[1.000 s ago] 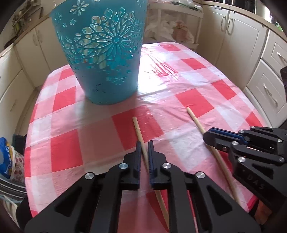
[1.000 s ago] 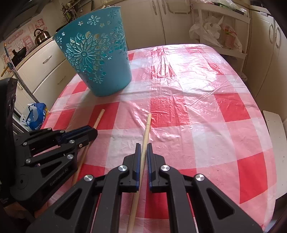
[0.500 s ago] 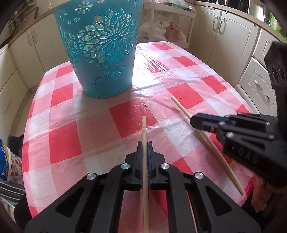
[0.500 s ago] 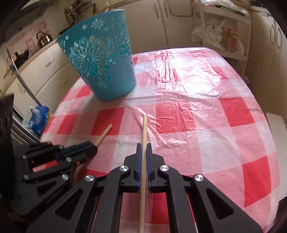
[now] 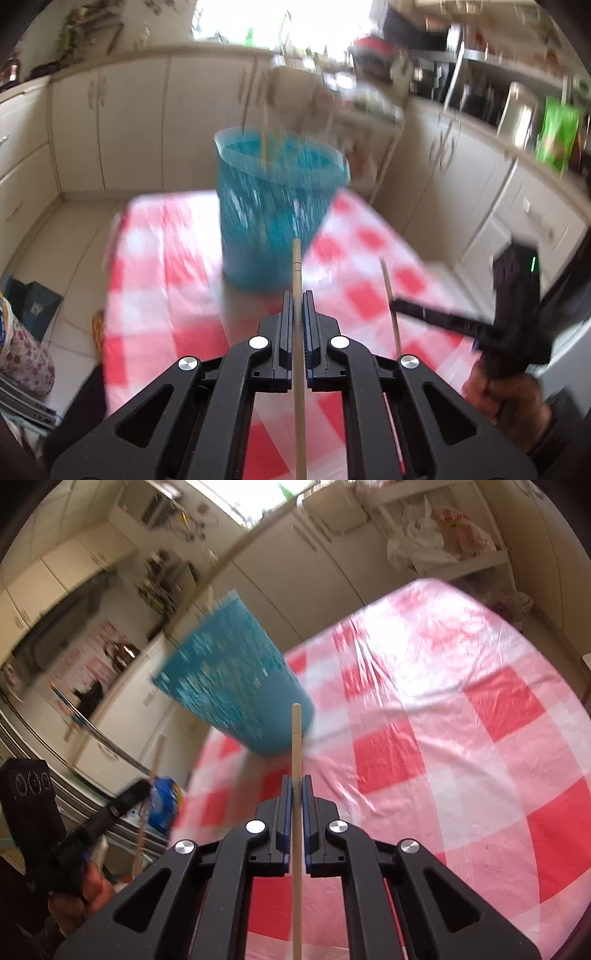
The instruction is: Organize utensils
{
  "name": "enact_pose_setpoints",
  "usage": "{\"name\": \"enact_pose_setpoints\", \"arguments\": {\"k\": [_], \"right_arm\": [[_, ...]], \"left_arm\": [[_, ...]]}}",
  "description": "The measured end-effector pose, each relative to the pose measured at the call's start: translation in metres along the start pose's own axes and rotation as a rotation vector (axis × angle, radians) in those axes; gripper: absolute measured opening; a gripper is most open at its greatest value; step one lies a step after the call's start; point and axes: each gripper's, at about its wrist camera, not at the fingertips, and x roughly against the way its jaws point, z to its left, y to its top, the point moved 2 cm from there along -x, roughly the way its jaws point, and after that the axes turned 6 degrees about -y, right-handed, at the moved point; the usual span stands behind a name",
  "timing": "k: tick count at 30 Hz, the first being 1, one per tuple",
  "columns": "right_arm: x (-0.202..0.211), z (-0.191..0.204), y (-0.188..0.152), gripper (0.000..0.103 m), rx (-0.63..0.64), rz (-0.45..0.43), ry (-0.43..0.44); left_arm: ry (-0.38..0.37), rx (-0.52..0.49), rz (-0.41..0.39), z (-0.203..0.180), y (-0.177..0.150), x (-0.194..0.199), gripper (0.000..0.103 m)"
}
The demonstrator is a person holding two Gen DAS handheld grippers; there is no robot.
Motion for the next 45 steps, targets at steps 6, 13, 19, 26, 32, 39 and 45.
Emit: {"name": "enact_pose_setpoints", "arguments": {"k": [6, 13, 19, 26, 32, 39, 45], "right_arm": [[0.040, 0.033, 0.033, 0.006, 0.015, -0.196, 0.084], [0.065, 0.078, 0.095, 0.005, 0.060, -0.358, 0.135], [0.075, 0.083, 0.113, 0.004, 0.091, -0.378, 0.122], [-0.014, 0.039, 0.085, 0.024, 0.104, -0.048, -0.171], [-0.097, 0.022, 0.086, 0.039, 0.149, 0.054, -0.346], [-0.157, 0.019, 0.101, 0.039, 0.189, 0.097, -0.433], [-0.168, 0.031, 0.075, 0.014, 0.447, 0.163, -0.541]], "left_arm": [[-0.035, -0.029, -0.198, 0.000, 0.072, 0.028, 0.004], [-0.065, -0.040, -0.361, -0.002, 0.139, 0.038, 0.004], [-0.070, -0.022, -0.400, 0.003, 0.159, 0.036, 0.004], [-0.079, -0.011, -0.390, 0.010, 0.160, 0.030, 0.005], [-0.082, 0.002, -0.389, 0.020, 0.154, 0.027, 0.005], [-0.078, 0.023, -0.393, 0.037, 0.153, 0.024, 0.005], [-0.081, 0.026, -0.401, 0.045, 0.156, 0.020, 0.005]]}}
